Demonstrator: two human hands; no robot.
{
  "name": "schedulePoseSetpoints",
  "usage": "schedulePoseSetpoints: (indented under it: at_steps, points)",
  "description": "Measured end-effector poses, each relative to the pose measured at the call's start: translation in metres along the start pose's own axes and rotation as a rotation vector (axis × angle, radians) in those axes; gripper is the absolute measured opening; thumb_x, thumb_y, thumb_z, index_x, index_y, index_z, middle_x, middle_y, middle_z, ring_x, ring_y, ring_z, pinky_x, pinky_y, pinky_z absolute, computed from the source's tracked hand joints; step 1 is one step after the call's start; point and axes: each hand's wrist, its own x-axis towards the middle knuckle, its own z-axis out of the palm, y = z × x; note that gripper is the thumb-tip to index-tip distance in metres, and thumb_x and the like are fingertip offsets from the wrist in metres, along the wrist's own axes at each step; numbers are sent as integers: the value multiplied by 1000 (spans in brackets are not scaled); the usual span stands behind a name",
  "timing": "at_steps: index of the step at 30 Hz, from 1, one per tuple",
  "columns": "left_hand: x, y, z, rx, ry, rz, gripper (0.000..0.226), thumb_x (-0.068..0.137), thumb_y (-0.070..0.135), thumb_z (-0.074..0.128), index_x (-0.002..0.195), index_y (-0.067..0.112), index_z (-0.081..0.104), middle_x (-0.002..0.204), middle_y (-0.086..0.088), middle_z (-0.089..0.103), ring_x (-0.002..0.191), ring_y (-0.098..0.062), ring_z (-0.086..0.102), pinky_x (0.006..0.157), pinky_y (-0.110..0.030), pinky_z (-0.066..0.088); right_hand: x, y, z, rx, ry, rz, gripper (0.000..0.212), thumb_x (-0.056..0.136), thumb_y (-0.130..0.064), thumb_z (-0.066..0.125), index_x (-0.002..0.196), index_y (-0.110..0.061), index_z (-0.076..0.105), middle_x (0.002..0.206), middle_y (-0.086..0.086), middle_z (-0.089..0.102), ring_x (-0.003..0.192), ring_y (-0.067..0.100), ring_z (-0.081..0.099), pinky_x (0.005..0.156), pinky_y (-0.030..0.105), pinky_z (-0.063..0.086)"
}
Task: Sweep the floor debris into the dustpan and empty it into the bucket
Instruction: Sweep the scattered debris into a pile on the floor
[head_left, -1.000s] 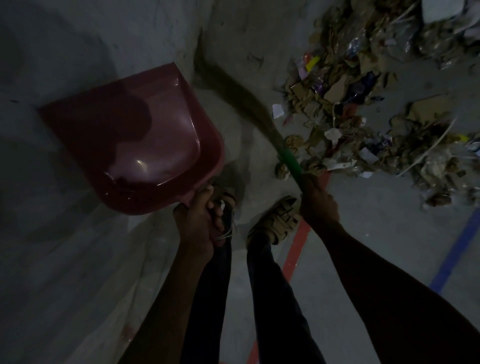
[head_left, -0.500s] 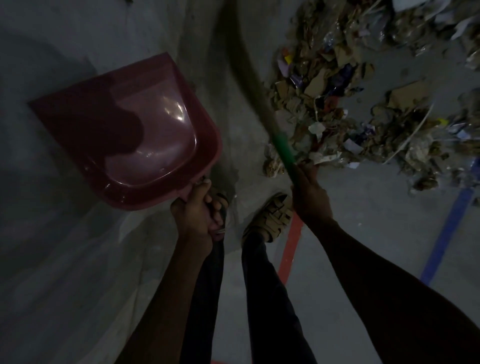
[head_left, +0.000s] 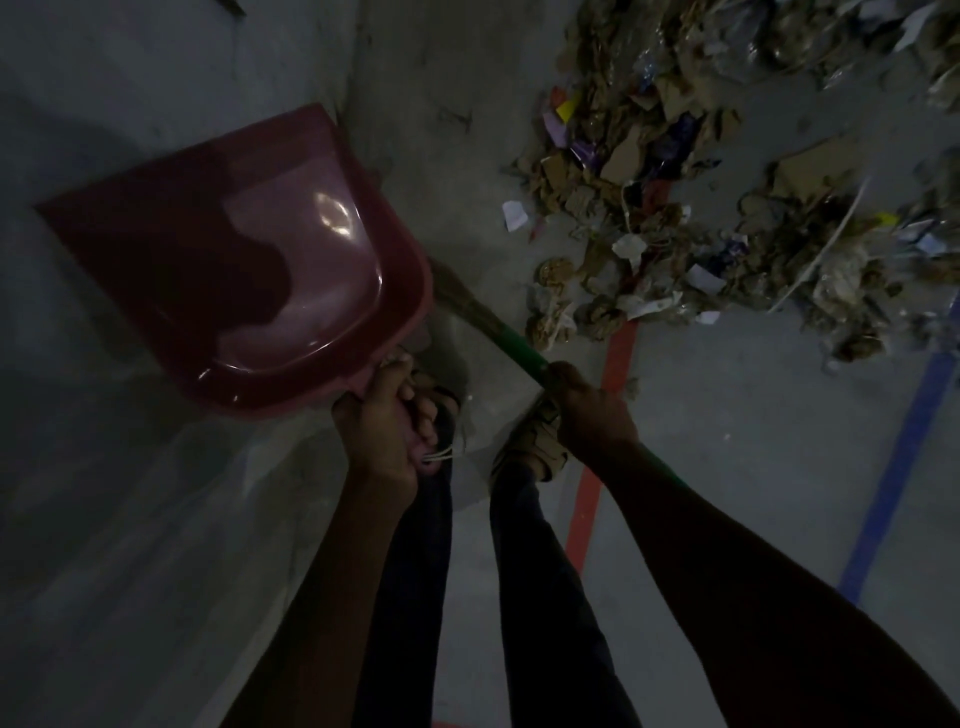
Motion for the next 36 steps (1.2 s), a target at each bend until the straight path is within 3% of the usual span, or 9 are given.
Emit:
schedulePoseSetpoints:
  at_steps: [3, 7, 11, 17, 20, 22, 25, 29, 36]
  points:
    - [-7, 6, 2, -18, -6, 15, 34, 95, 12, 61, 64, 14, 47, 43, 6, 46, 35, -8, 42, 38, -15, 30, -7, 16, -4, -10, 104, 76, 79, 83, -3, 54, 155, -24, 28, 158, 1, 26, 83, 40, 66, 63, 44, 56]
    - [-8, 8, -5, 3, -15, 13, 36, 94, 16, 63, 63, 14, 45, 49, 0, 47, 34, -10, 39, 39, -16, 31, -17, 30, -8, 48, 214, 177, 78, 85, -2, 53, 155, -23, 26, 160, 3, 24, 87, 43, 64, 62, 44, 53]
    - [-14, 3, -8, -30, -9, -19, 40, 93, 15, 62, 60, 12, 41, 46, -3, 46, 31, -12, 34, 42, -16, 30, -26, 30, -8, 122, 319, 121, 69, 89, -3, 55, 152, -20, 33, 156, 6, 32, 85, 41, 65, 56, 37, 45]
    - [-13, -14, -21, 8, -5, -36, 38, 92, 18, 61, 59, 14, 42, 46, -2, 47, 31, -13, 36, 42, -16, 28, -28, 13, 15, 65, 114, -115, 74, 87, -1, 56, 154, -24, 35, 157, 5, 34, 106, 38, 63, 68, 40, 53]
    - [-13, -19, -27, 16, -22, -26, 37, 93, 16, 60, 60, 14, 42, 46, -2, 47, 30, -13, 36, 42, -16, 28, -26, 1, 30, -68, -112, -92, 69, 91, -11, 54, 154, -29, 33, 160, 4, 31, 118, 35, 57, 82, 41, 52]
    - [-14, -21, -31, 24, -33, -5, 37, 92, 16, 61, 60, 14, 42, 46, -3, 47, 30, -13, 36, 41, -17, 28, -28, -1, 38, -109, -143, -46, 68, 92, -14, 53, 154, -29, 32, 160, 4, 30, 119, 35, 56, 84, 42, 53]
    - [-15, -21, -36, 40, -67, 20, 37, 91, 17, 61, 59, 14, 43, 48, -4, 48, 32, -14, 37, 43, -19, 29, -39, 7, 36, -67, -91, 12, 73, 88, -8, 56, 154, -30, 32, 160, -1, 23, 110, 36, 60, 78, 41, 54]
    - [-20, -23, -39, 42, -92, 17, 38, 91, 19, 63, 59, 14, 44, 50, -4, 48, 33, -14, 38, 46, -20, 29, -50, 38, 26, -62, 88, 82, 75, 84, -3, 56, 151, -26, 31, 148, 3, 38, 81, 32, 65, 60, 40, 56]
    - [-27, -30, -26, 40, -96, -3, 38, 93, 17, 61, 61, 13, 41, 47, -3, 48, 30, -13, 37, 40, -16, 30, -42, 50, 2, 57, 356, 298, 74, 88, 1, 54, 155, -17, 28, 159, 9, 24, 77, 41, 62, 57, 37, 43]
